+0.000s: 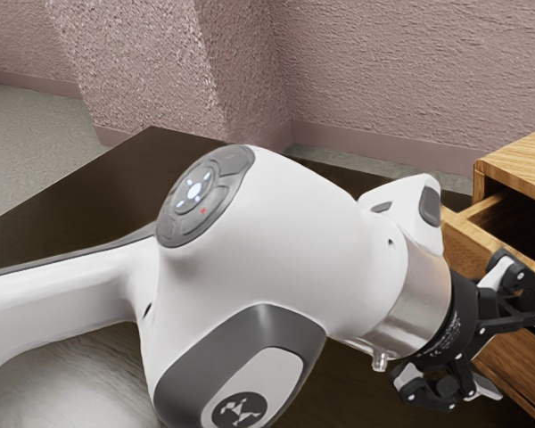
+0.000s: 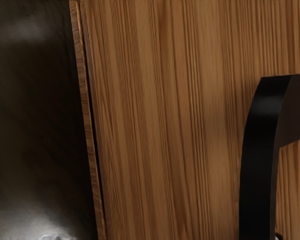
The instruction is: Pull the drawer handle with one arm to open the drawer
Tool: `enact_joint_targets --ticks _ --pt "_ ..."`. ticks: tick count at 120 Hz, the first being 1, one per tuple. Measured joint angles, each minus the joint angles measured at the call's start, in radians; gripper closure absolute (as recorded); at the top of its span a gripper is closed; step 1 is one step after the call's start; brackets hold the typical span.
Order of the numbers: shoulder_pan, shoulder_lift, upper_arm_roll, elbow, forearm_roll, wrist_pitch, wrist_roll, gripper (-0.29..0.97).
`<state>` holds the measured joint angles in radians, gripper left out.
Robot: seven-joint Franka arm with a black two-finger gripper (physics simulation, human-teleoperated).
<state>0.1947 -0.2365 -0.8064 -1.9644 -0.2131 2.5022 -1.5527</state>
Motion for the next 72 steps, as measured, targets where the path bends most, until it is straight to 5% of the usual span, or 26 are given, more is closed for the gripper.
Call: enact_joint_targets --ticks 72 --pt "-0.002 -0.212 0.014 -0.135 -0.111 -0.022 0.001 0.24"
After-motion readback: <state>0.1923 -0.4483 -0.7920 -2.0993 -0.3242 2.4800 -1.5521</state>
